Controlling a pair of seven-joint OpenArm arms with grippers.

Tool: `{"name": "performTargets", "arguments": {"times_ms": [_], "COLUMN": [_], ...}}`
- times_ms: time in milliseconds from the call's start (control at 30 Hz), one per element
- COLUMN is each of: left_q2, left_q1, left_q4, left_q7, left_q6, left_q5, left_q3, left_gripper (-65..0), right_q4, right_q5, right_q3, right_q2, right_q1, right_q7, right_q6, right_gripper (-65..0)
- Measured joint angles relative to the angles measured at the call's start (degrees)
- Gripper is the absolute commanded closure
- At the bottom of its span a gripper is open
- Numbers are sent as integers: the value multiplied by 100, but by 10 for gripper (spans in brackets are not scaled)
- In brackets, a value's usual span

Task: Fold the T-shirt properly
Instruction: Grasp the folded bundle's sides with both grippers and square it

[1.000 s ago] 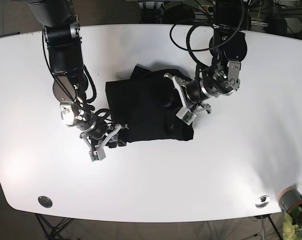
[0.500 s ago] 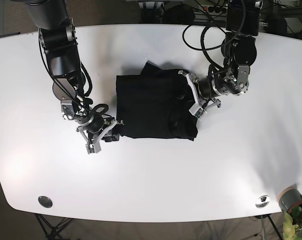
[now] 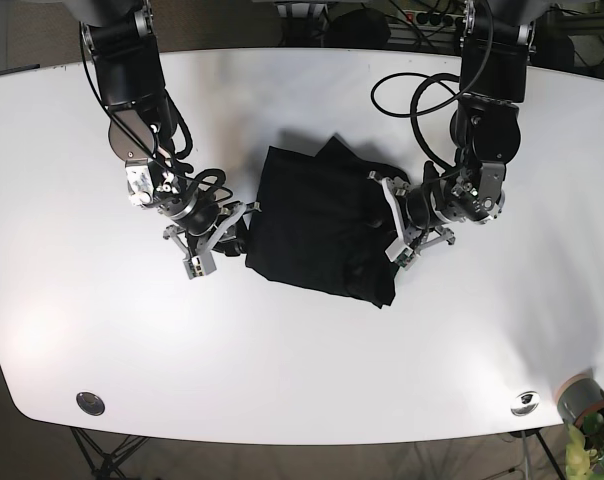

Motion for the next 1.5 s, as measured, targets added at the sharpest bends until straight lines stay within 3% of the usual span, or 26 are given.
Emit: {"name": "performTargets", "arguments": {"times_ms": [267, 433, 733, 900, 1100, 1200, 1500], "left_q2": [118, 127, 164, 116, 179, 166, 328], "left_q1": [151, 640, 1307, 1311, 1246, 1088, 304], "left_q4": [1303, 1845, 1878, 1318, 603, 448, -302], "left_q7": [-11, -31, -22, 17, -179, -175, -216], "left_q6": [11, -4, -31, 37, 26, -24, -7], "left_q5": [-4, -17, -42, 85, -105, -94, -13], "left_q3": [-70, -684, -1121, -1307, -1279, -1272, -1257], "left_gripper": [-115, -115, -115, -115, -115, -115, -115], "right_q4": [564, 496, -962, -1519, -1899, -2020, -1849], "right_q5": [-2, 28, -39, -2, 44, 11, 44], "right_q3": [286, 284, -114, -562, -732, -734, -710], "right_q2": [31, -26, -120, -256, -402, -334, -197], "right_q1": [94, 673, 1532, 1685, 1683, 1644, 1340], "right_q7": [-529, -553, -584, 140, 501, 494, 520], "right_q6": [2, 2, 13, 20, 133, 0, 46], "right_gripper": [-130, -130, -127, -127, -130, -127, -124]}}
